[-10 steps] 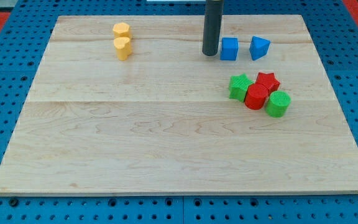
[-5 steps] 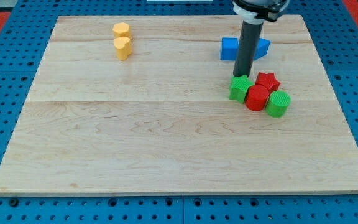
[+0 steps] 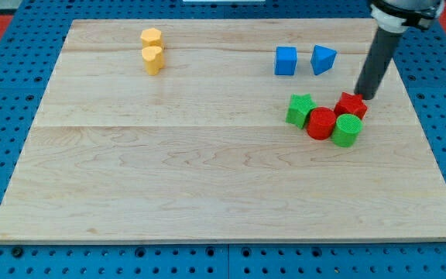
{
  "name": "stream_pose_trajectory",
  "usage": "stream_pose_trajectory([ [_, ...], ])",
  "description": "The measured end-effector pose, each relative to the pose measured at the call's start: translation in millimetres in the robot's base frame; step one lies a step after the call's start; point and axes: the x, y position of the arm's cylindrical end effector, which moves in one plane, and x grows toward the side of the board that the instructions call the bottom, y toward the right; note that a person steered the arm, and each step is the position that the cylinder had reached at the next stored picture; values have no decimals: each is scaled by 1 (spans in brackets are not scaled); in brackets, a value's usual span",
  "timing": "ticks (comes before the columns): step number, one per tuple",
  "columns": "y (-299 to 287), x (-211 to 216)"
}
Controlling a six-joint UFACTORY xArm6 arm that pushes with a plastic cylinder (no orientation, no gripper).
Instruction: Separate the red blocks from the green blocks
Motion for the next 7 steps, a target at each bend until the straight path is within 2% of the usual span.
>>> stream_pose_trajectory([
  [3, -125, 86],
  [4, -170, 95],
  [5, -170, 68],
  [6, -188, 75],
  [7, -226, 119],
])
